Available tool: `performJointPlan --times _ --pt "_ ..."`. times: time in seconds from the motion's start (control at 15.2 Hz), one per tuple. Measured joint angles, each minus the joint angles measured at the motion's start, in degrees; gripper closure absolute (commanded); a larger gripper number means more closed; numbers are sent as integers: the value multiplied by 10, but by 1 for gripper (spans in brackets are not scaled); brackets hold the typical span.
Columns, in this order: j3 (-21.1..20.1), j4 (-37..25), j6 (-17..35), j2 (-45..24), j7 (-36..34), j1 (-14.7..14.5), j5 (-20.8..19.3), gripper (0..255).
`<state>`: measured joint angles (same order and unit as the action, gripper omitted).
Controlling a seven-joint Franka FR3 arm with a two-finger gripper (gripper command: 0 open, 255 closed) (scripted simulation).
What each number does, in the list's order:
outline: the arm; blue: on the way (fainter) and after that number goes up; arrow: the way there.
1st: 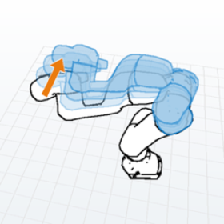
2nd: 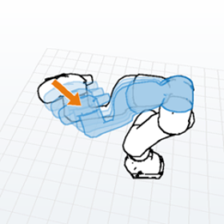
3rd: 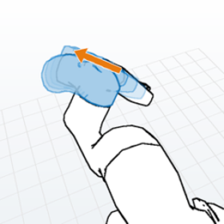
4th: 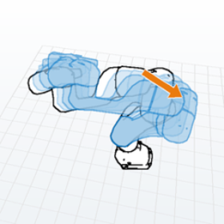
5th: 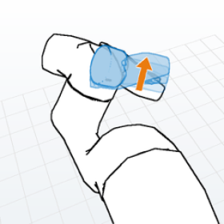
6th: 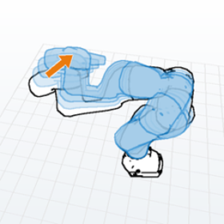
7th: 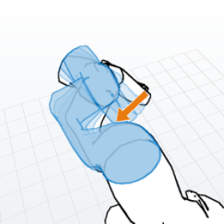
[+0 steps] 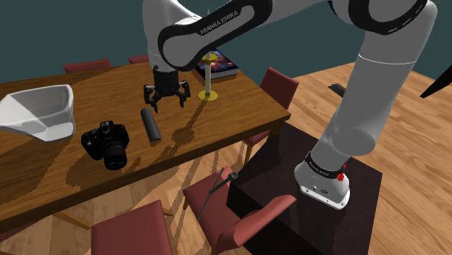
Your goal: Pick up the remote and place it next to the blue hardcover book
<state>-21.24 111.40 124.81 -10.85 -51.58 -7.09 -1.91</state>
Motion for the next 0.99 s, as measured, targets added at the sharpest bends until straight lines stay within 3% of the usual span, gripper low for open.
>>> performJointPlan --times 0.46,0.99 --pt "10 -139 2 -147 -75 -47 -48 0" --pt "17 -139 38 -184 -86 -56 -61 0"
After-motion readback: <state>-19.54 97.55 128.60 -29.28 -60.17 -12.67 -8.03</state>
